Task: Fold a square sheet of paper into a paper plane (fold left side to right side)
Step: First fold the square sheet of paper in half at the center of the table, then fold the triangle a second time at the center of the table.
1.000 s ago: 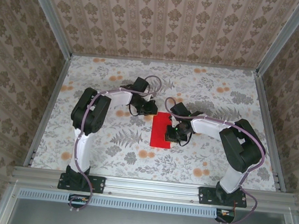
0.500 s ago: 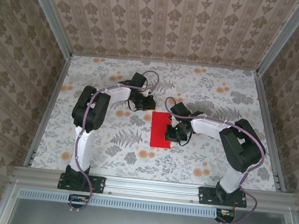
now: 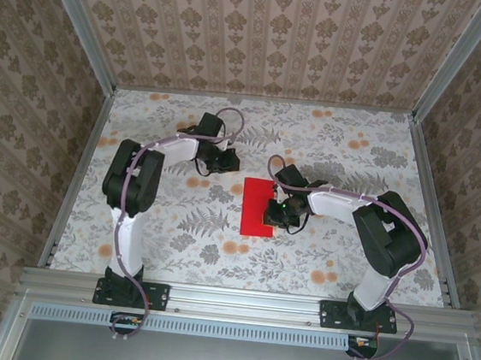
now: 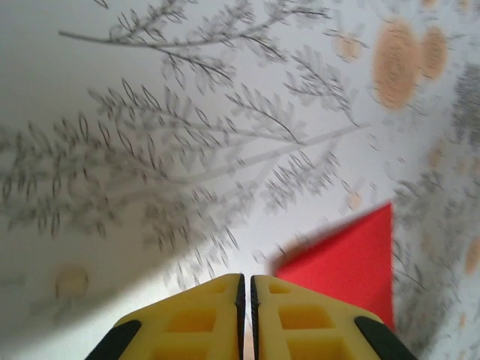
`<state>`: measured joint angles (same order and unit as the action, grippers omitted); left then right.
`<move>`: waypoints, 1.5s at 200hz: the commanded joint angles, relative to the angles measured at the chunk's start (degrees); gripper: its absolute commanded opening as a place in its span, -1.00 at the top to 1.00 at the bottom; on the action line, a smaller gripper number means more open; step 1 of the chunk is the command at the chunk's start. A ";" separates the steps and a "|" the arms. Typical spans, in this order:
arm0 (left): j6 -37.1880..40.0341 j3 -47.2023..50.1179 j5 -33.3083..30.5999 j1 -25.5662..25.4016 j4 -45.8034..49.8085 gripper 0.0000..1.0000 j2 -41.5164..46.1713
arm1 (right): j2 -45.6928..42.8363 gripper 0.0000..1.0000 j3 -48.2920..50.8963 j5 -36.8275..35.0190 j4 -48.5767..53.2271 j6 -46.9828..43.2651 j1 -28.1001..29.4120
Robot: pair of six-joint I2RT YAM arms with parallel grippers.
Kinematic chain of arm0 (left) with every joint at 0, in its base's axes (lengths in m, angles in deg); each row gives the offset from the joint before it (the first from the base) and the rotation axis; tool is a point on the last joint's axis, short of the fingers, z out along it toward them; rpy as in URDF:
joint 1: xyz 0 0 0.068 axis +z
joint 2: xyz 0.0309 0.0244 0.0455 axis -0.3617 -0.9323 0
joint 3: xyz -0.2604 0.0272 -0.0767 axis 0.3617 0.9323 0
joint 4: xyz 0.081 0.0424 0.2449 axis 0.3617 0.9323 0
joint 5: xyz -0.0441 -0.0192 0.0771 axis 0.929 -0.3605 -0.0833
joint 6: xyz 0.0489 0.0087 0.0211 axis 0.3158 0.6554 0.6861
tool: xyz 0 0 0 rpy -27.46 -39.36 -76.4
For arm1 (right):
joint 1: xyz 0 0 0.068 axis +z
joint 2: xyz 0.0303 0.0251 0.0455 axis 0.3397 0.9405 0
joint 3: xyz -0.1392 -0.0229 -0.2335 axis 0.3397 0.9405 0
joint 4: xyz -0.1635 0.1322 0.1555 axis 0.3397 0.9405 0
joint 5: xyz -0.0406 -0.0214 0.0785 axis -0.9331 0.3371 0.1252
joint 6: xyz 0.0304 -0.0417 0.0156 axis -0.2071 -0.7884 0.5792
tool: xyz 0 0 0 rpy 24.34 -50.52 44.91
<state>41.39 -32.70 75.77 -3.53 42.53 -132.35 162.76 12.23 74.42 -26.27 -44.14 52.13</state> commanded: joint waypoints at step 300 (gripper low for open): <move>-6.11 12.67 -1.24 -10.16 -6.44 0.75 2.43 | -3.12 -0.06 9.52 16.50 -16.54 11.25 -7.12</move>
<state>35.90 -21.16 75.59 -13.03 35.47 -129.55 158.15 22.72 88.63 -42.12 -34.24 44.48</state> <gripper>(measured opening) 0.127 0.539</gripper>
